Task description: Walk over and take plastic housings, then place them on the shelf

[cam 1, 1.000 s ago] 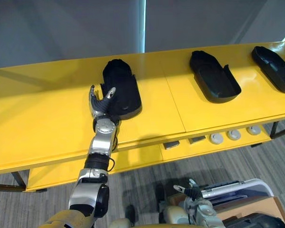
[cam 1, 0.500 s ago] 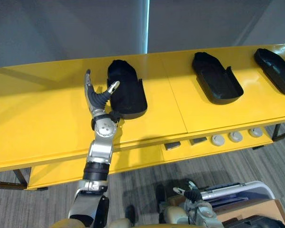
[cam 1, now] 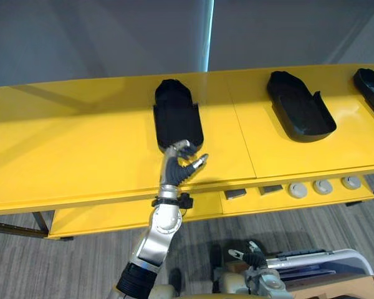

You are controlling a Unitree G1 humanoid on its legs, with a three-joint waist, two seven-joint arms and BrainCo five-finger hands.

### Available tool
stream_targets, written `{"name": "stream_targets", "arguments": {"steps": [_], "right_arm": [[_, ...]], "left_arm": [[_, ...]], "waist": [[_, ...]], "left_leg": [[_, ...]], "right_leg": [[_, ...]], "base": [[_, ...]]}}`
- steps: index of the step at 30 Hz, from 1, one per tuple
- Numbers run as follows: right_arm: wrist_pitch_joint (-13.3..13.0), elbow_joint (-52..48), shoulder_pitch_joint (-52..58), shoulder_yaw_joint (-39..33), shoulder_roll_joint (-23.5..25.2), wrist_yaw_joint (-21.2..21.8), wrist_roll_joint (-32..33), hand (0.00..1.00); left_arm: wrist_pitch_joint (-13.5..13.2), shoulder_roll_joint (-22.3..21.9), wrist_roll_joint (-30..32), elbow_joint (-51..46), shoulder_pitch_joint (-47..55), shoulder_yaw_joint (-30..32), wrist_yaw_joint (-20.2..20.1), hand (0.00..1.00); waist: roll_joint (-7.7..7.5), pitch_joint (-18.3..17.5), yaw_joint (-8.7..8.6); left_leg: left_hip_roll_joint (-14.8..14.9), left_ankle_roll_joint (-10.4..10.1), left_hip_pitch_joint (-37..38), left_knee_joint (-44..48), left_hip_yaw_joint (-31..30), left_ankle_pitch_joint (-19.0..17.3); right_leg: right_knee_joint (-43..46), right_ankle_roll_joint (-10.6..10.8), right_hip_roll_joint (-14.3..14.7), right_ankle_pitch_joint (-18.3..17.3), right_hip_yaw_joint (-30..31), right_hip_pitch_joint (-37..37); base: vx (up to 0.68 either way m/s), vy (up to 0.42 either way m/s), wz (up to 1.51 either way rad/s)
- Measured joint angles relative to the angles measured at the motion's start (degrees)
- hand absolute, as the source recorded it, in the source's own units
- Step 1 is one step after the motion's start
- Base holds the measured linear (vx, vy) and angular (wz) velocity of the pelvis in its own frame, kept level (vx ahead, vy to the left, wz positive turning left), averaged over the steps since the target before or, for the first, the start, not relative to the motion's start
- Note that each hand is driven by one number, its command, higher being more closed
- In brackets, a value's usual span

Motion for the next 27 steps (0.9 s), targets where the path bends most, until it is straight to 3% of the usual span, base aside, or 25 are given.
{"name": "stream_targets", "arguments": {"steps": [5,13,27], "right_arm": [[0.0,0.0,-0.2,0.7,0.0,-0.1,0.0,0.00],[0.2,-0.1,-0.5,1.0,0.0,-0.6,0.0,0.00],[0.8,-0.4,-1.5,1.0,0.2,-1.1,-0.1,0.00]], "left_arm": [[0.1,0.2,2.0,5.7,0.0,-0.4,-1.2,1.00],[0.5,0.2,4.1,9.5,-3.1,0.2,0.2,1.00],[2.7,0.7,4.1,13.0,-7.8,6.3,2.7,1.00]], "waist": [[0.01,0.0,-0.35],[0.54,-0.6,-0.70],[0.56,-0.6,-1.34]], "left_leg": [[0.1,-0.1,-0.2,-0.1,0.4,0.0],[0.1,-0.3,-0.5,-0.9,1.3,-0.2],[0.3,0.0,0.0,-1.3,2.6,0.0]], "right_leg": [[-0.1,0.0,0.0,0.0,0.1,-0.3],[-0.2,0.1,0.1,-0.1,0.7,-1.4],[-0.3,0.1,0.4,-0.1,1.7,-1.6]], "base": [[0.00,0.005,-0.01],[0.01,0.028,-0.05],[0.00,0.012,-0.04]]}}
